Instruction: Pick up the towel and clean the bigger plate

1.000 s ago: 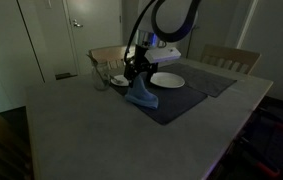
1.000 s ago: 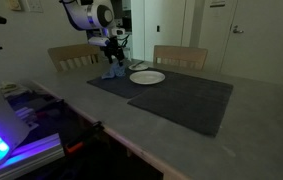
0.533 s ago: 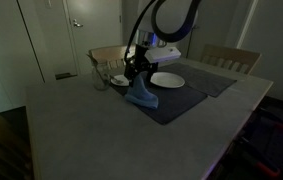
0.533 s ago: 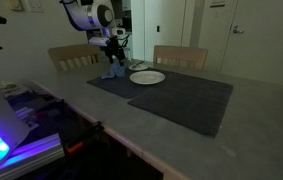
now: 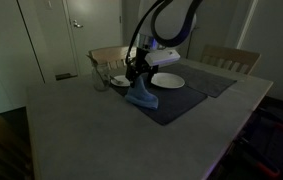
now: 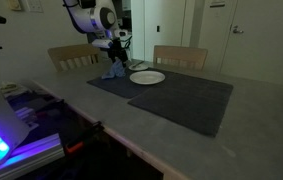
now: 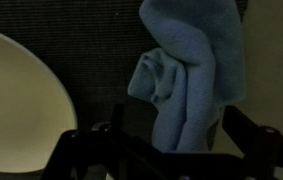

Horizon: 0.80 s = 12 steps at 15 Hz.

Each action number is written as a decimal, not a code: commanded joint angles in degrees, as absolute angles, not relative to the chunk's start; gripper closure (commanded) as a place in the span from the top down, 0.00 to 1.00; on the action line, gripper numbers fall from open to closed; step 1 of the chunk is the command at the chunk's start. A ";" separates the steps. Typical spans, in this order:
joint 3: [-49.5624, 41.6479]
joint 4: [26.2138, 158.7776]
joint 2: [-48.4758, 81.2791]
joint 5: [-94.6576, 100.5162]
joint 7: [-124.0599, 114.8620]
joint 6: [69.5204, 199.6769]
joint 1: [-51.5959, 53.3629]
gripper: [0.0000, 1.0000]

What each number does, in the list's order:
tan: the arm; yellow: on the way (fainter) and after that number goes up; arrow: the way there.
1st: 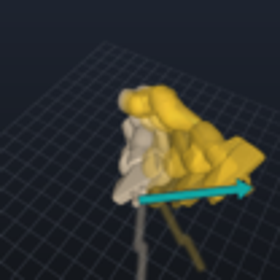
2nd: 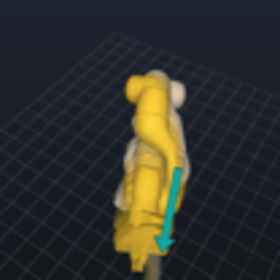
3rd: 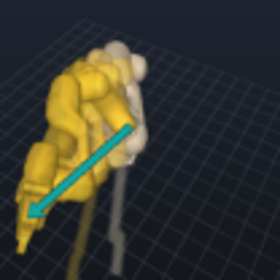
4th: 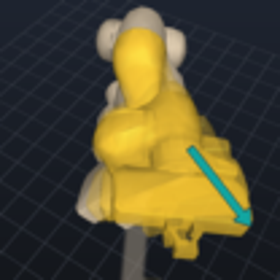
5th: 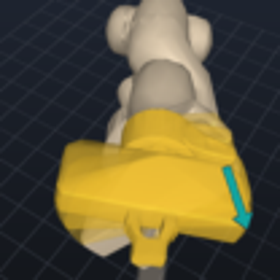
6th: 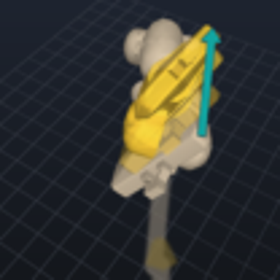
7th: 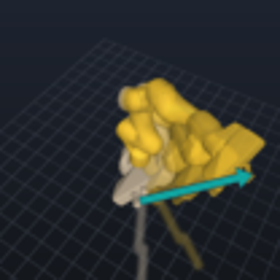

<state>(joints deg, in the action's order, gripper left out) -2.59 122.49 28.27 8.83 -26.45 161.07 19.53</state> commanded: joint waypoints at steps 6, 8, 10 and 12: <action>-2.09 120.39 32.28 5.23 -25.56 162.15 19.48 0.74; -1.58 120.50 32.28 4.39 -25.14 162.20 19.33 0.59; -0.83 120.57 32.22 3.40 -24.62 162.19 18.90 0.45; -1.08 120.55 31.93 2.97 -24.90 161.62 19.19 0.32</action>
<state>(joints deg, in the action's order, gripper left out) -1.58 121.34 31.48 4.90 -26.48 162.01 19.62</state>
